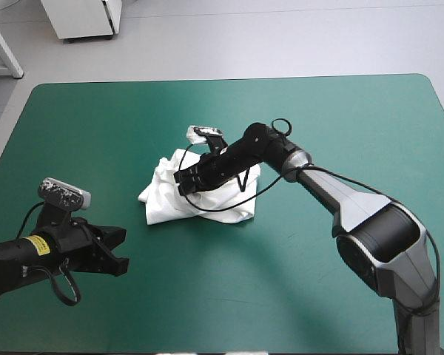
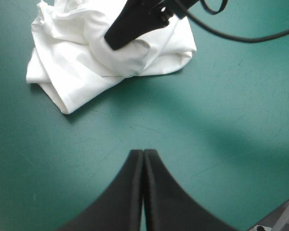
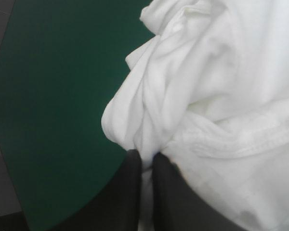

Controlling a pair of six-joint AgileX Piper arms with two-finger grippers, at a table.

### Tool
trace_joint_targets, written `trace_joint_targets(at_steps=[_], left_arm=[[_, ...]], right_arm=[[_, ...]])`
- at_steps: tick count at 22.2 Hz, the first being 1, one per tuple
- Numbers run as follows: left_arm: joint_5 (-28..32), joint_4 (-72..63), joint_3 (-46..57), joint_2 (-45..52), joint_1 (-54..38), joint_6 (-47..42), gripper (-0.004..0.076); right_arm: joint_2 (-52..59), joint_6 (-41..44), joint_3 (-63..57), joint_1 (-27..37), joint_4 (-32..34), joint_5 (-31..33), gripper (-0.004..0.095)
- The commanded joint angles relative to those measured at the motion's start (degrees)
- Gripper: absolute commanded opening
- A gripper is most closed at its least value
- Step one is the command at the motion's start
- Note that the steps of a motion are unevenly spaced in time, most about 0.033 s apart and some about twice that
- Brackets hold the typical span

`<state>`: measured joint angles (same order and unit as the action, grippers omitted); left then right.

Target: Fold the cloth

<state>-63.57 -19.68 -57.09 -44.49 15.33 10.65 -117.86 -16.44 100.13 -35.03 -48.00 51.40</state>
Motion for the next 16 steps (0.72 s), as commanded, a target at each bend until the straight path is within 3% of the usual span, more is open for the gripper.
trace_joint_targets(at_steps=[1, 3, 5, 7, 12, 16], left_arm=[[2.68, -3.20, -1.40, 0.19, 0.12, -0.52, -0.0009], [2.79, -4.74, -1.40, 0.19, 0.12, -0.52, -0.0009], [2.79, -4.74, -1.40, 0.19, 0.12, -0.52, -0.0009], [3.19, -4.74, -1.40, 0.19, 0.12, -0.52, -0.0009], [3.45, -4.74, -1.40, 0.19, 0.12, -0.52, -0.0009], [4.62, -4.74, -1.40, 0.19, 0.12, -0.52, -0.0009]], right_arm=[[1.26, 0.12, 1.99, -1.37, -3.45, -3.41, -0.0018], [0.16, -0.07, 2.10, -1.71, -3.94, -3.60, 0.0104], [0.17, -0.07, 2.63, -1.90, -4.98, -3.20, 0.0340], [0.17, 1.34, 5.02, -1.90, -4.88, -1.00, 0.0506], [0.17, 7.80, 17.09, -1.90, 6.25, 7.47, 0.0407], [0.17, 10.76, 24.04, -1.90, 12.80, 13.93, 0.0391]])
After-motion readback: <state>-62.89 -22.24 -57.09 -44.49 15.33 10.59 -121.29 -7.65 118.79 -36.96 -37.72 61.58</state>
